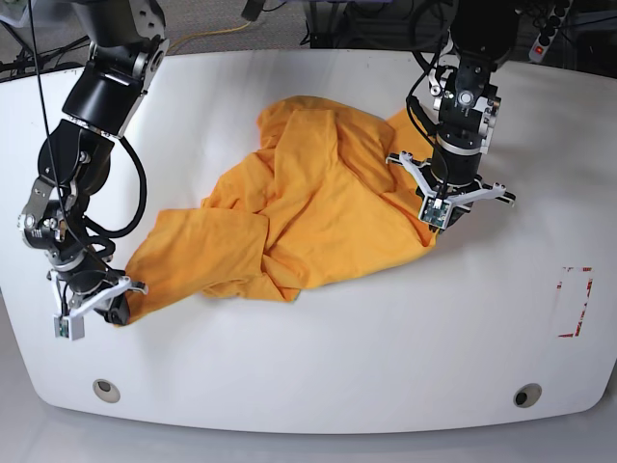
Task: Fold the T-shirt properly
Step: 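Reach the left gripper into the shirt and grasp a fold of fabric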
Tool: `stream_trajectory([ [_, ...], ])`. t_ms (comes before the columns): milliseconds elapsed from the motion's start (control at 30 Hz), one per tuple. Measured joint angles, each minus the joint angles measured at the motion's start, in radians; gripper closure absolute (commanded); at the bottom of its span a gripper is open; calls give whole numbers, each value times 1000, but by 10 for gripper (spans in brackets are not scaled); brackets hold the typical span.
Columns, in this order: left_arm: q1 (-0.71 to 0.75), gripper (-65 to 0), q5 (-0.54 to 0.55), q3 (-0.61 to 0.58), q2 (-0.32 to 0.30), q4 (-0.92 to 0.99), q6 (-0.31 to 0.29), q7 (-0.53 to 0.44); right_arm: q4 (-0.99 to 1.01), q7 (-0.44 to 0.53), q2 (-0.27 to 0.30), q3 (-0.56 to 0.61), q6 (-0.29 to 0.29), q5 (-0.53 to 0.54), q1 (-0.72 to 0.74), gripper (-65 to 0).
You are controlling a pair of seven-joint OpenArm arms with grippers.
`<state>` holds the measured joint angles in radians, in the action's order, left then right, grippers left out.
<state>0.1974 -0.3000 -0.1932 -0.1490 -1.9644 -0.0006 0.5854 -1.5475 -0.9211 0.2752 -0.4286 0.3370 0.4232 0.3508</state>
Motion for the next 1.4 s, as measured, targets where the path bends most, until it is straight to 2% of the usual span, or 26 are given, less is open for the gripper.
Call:
stream_trajectory([
  [133,-146,-15,-61,-32,3,-9,-8,135,36,-5,24,65,-5,-57,108,0],
  [267,-296,-15,-73,-30,3,-13,-15,211,49,1,32,115,-1,-80,216,0],
  [433,-475,-15,-100,-13,1,-13,-127,341,97,3,33,171,5,-98,337,0],
  [500,-529,-15,-146,-1,5,-15,-160,345,121,-4,53,191,5,-93,375,0],
  [800,-739,-15,-348,53,5,-16,-397,350,170,-3,129,274,3,-85,597,0],
  [967,-858,-15,-381,151,6,-20,-461,349,166,4,156,301,3,-82,661,0],
  [1100,-874,-15,-388,185,3,-23,-500,349,165,1,160,302,37,-83,659,0],
  [1200,-849,-15,-381,192,5,-23,-540,348,163,-2,172,302,37,-79,621,0],
  [1267,-809,-15,-377,192,5,-23,-554,341,153,-5,177,296,36,-86,572,0],
  [1400,-700,-13,-380,190,5,-24,-619,342,87,-8,171,246,36,-82,438,0],
])
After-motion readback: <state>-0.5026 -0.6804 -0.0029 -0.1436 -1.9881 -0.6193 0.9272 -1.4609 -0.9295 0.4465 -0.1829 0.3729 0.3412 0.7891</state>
